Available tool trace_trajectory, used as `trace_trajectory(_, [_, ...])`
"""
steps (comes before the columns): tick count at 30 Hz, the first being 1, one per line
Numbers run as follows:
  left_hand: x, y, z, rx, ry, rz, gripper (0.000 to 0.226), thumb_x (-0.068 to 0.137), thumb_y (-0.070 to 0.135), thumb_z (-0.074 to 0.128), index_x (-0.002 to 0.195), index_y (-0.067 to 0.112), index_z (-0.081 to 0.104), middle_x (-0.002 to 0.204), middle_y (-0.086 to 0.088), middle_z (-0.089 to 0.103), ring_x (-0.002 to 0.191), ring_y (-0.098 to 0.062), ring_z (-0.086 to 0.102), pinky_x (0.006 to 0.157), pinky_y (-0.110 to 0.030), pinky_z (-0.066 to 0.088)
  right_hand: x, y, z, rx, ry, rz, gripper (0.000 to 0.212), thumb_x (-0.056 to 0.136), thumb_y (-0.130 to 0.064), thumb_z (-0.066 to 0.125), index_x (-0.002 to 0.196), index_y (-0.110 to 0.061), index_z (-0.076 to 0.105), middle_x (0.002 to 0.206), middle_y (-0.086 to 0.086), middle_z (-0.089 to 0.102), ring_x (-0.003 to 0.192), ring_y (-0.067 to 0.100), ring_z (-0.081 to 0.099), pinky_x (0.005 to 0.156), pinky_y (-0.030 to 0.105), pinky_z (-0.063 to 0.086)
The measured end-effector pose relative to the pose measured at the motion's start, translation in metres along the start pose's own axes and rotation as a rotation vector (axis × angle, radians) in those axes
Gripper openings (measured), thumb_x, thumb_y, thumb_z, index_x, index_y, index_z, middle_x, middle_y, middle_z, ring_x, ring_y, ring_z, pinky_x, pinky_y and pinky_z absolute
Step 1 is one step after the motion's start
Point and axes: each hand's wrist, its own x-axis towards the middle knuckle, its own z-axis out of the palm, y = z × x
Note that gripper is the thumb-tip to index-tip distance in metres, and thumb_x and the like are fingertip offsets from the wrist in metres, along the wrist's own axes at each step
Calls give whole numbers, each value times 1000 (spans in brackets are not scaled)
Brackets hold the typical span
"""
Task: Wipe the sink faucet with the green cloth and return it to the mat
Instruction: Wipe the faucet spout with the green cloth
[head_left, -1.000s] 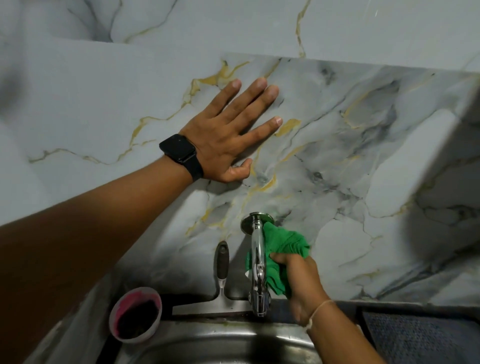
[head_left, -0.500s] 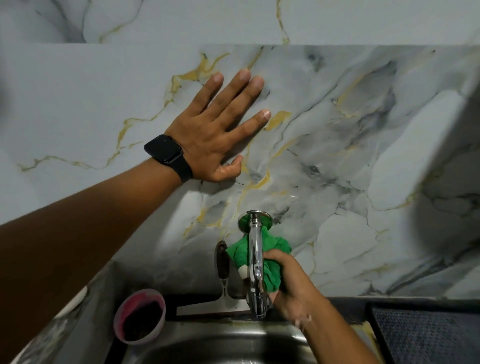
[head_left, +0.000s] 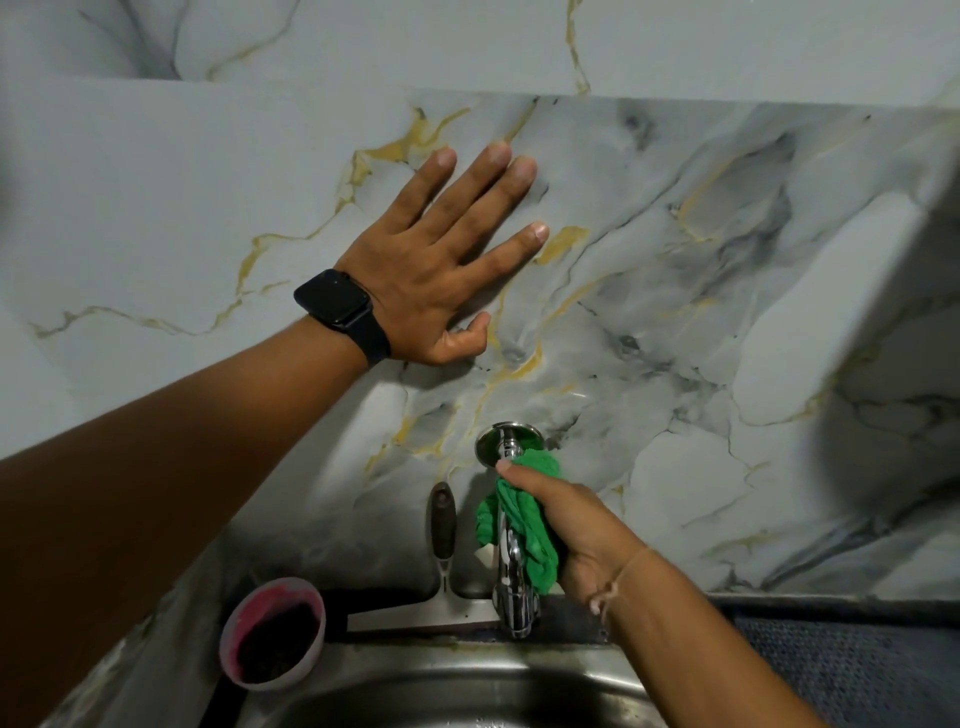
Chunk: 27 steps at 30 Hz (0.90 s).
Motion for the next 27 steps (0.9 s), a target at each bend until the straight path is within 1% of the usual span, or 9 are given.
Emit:
trace_trajectory(2, [-1, -1, -1, 4, -4, -3, 75, 84, 44, 43, 150, 13, 30, 154, -28, 29, 144, -45, 25, 117, -59, 19, 9, -7, 9, -149, 102, -23, 73, 67, -23, 83, 124, 4, 45, 109, 29, 67, 72, 33, 69, 55, 35, 60])
trace_trajectory(6, [-1, -3, 0, 0, -17, 1, 75, 85, 44, 42, 151, 13, 27, 154, -28, 27, 145, -45, 23, 117, -60, 20, 18, -14, 33, -568, 417, -159, 78, 68, -27, 79, 127, -8, 31, 123, 20, 55, 108, 38, 60, 94, 46, 53])
trace_trajectory(10, [-1, -1, -2, 0, -13, -4, 75, 86, 45, 41, 152, 14, 25, 155, -27, 26, 146, -45, 21, 118, -60, 19, 5, -8, 60, -1007, 703, -315, 70, 78, -31, 72, 130, -10, 30, 131, 16, 43, 121, 33, 47, 90, 49, 48])
trace_trajectory(13, [-2, -1, -2, 2, -21, -5, 76, 86, 45, 41, 152, 14, 23, 156, -27, 24, 146, -45, 19, 118, -60, 19, 4, 15, 63, -1419, 767, -606, 30, 88, -16, 50, 118, -12, 42, 124, 21, 48, 112, 37, 48, 79, 51, 48])
trace_trajectory(16, [-2, 0, -2, 11, -15, -4, 77, 85, 46, 41, 153, 14, 22, 156, -27, 24, 146, -45, 20, 117, -60, 21, -2, 52, 62, -2012, 640, -801, 36, 84, -15, 40, 114, -14, 59, 123, 21, 56, 115, 39, 53, 74, 56, 53])
trace_trajectory(17, [-2, -1, -1, 13, -15, -4, 77, 85, 46, 41, 153, 14, 22, 156, -27, 24, 146, -45, 20, 117, -61, 22, -8, 57, 64, -2052, 613, -772, 33, 83, -18, 45, 110, -16, 64, 121, 17, 59, 114, 36, 54, 73, 55, 53])
trace_trajectory(18, [-1, -1, -2, 16, -15, -3, 77, 85, 46, 41, 153, 15, 22, 156, -27, 24, 146, -45, 19, 118, -61, 22, -12, 55, 63, -2001, 625, -805, 29, 80, -19, 54, 108, -17, 64, 121, 16, 59, 112, 35, 54, 72, 54, 53])
trace_trajectory(22, [-1, 0, -1, 5, -14, -3, 76, 86, 46, 40, 153, 15, 22, 157, -26, 23, 146, -44, 19, 118, -60, 20, -23, 44, 43, -1221, 597, -767, 45, 75, -21, 66, 113, -18, 42, 125, 12, 43, 112, 30, 46, 83, 44, 53])
trace_trajectory(27, [-1, 1, -1, 6, -13, -6, 75, 86, 46, 38, 153, 14, 23, 156, -27, 25, 146, -45, 20, 118, -61, 21, -13, 31, 1, -403, 182, -312, 61, 68, -49, 74, 109, -19, 42, 106, 10, 65, 89, 26, 68, 79, 41, 59])
